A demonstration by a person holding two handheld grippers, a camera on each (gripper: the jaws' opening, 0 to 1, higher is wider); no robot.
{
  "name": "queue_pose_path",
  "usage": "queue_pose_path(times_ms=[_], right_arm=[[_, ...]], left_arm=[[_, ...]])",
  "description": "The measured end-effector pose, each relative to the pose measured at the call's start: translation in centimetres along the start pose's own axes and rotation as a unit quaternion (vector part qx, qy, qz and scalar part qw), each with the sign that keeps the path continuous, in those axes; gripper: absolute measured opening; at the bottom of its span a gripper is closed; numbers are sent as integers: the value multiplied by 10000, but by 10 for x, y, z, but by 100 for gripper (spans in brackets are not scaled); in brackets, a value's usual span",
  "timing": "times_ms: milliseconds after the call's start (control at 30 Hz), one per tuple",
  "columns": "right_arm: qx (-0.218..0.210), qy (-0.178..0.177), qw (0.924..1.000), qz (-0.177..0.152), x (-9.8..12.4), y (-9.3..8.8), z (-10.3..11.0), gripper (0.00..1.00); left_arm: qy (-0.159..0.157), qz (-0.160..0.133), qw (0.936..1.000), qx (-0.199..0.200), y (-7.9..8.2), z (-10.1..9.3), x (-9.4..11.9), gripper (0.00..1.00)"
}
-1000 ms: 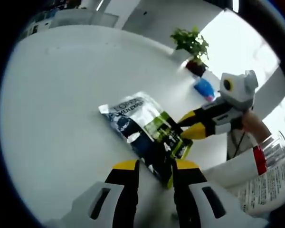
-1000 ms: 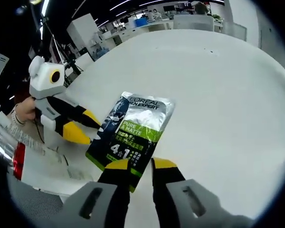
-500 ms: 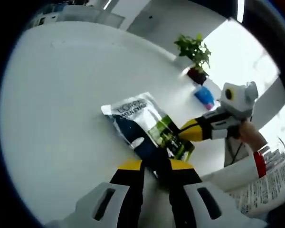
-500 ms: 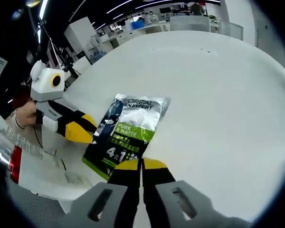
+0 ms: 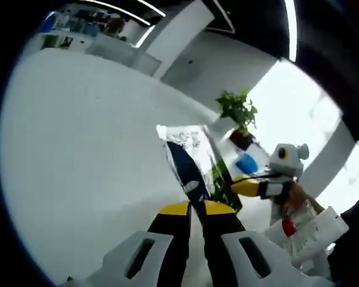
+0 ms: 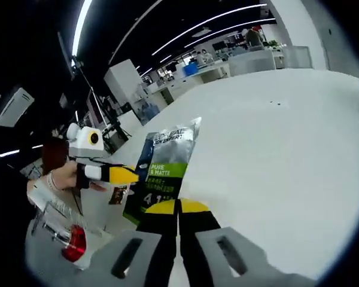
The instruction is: Arrange the skincare products in the storage area until every visible bottle or jar stands upright without overlapping.
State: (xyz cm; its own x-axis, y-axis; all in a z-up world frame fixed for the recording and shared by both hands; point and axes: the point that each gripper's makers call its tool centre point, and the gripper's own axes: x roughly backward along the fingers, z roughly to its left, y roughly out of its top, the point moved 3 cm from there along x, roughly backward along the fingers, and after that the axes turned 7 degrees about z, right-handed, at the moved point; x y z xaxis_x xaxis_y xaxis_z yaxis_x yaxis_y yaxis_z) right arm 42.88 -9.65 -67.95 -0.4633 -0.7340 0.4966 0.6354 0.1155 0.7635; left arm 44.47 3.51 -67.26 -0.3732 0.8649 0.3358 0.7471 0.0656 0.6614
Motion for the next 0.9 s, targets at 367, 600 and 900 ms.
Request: queue_pose_path(times_ms=[367, 600, 900], right_arm=[[317, 346, 9985, -273, -3, 25, 35, 1], [554, 405, 9970, -356, 1, 41, 57, 1], [819, 225, 9959, -327, 3, 52, 74, 1]], left_arm=[[31, -91, 9975, -702, 19, -19, 23, 5], [331, -150, 9923, -1181, 27, -23, 37, 5], [74, -316, 9908, -1312, 42, -40, 56, 0]])
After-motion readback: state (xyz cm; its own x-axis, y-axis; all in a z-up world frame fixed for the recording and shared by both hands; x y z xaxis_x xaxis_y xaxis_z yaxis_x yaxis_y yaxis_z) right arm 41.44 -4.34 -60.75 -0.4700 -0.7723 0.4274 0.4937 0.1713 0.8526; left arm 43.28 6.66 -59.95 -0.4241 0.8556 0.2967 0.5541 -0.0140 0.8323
